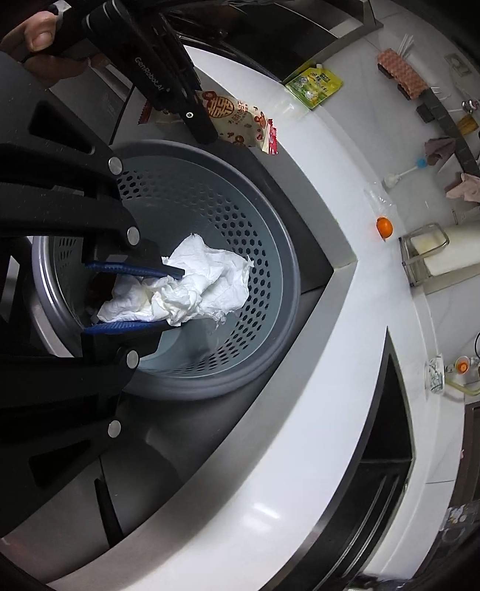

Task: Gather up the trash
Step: 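Carry the wrapper and tissue over the bin and open both tools, then move both tools back toward the clear cup and orange on the counter, then close the right tool on the orange peel and lift it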

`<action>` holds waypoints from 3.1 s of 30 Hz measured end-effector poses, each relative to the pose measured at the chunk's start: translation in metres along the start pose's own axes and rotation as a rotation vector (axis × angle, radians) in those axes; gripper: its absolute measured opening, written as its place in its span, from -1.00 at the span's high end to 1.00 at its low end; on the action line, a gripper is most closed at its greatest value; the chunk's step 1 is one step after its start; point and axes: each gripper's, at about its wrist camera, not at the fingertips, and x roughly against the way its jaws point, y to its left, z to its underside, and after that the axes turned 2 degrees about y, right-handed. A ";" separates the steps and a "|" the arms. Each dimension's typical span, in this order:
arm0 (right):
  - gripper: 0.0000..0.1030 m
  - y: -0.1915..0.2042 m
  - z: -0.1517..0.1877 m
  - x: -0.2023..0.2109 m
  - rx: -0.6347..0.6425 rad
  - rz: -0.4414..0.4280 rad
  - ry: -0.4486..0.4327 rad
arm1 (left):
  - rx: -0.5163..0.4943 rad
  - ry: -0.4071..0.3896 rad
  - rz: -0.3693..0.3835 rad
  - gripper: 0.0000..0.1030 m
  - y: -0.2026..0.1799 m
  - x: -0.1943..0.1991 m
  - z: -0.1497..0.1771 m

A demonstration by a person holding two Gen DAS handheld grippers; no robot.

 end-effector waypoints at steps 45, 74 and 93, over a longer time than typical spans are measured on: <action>-0.11 0.002 -0.058 -0.006 0.005 -0.082 -0.060 | 0.058 -0.050 0.041 -0.53 0.021 -0.010 -0.044; -0.21 0.102 -0.290 -0.115 0.261 -0.139 -0.066 | 0.136 -0.178 -0.062 -0.74 0.127 -0.054 -0.210; -0.26 0.147 -0.372 -0.217 0.367 -0.077 0.061 | 0.153 -0.152 -0.119 -0.81 0.157 -0.099 -0.260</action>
